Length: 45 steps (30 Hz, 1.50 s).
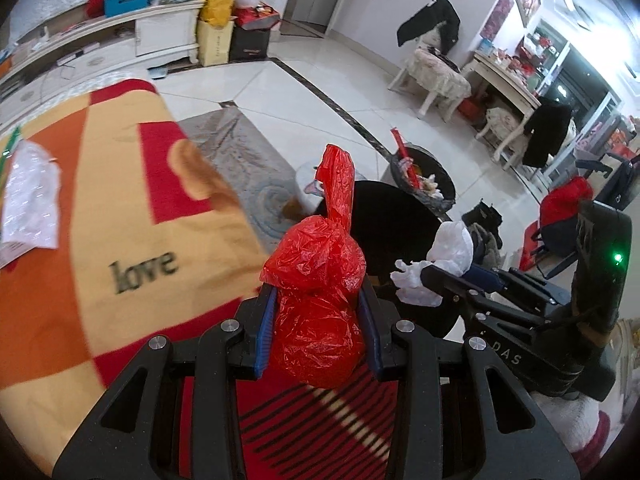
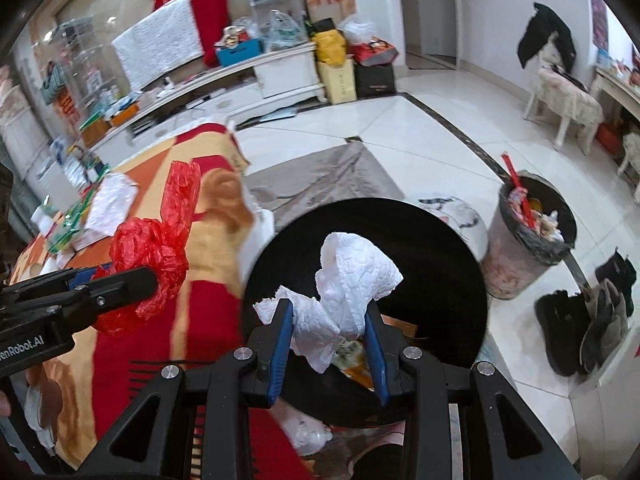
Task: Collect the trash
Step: 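Open both tools to drop the red bag and tissue into the bin, then move both open tools back over the table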
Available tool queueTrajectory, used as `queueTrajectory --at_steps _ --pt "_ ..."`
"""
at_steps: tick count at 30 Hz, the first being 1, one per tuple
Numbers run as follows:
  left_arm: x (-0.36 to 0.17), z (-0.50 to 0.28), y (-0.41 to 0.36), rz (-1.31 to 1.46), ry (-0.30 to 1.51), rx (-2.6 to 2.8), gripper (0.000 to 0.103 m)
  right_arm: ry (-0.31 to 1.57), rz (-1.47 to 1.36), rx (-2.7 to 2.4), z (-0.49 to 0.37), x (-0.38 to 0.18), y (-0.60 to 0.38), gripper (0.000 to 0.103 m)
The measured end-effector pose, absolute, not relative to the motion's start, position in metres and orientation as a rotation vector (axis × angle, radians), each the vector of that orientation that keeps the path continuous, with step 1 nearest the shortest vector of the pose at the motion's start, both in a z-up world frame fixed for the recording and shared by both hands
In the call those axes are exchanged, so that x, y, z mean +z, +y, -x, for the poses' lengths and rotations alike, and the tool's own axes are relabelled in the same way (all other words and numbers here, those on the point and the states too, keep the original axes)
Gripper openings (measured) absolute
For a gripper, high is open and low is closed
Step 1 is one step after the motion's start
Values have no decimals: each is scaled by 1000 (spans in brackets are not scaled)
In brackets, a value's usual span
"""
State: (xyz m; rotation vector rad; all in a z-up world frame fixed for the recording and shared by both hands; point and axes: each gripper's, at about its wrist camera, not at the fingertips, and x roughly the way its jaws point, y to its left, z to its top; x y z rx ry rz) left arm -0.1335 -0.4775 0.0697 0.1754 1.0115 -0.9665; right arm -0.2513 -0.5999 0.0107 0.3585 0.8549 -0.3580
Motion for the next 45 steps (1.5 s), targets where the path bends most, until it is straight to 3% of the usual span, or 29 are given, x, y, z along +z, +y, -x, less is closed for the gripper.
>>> queueTrajectory --at_steps 17,20,22,26,29,45 --pt "44 133 -529 -186 1067 -1016 37 886 -439 -431 258 -8 -642 34" --pt "42 133 -529 -185 1061 -1016 45 885 -452 -431 258 -8 -643 50" --pt "42 133 -527 -167 1068 -1028 57 882 -451 -433 259 -7 -643 52" --pt "45 129 -520 -147 1077 -1035 59 877 -446 -432 260 -4 -640 55" --pt "51 128 -511 -146 1061 -1029 59 868 -445 -423 262 -1 -635 65" --pt "68 115 -421 -117 980 -835 59 871 -385 -296 234 9 -567 66"
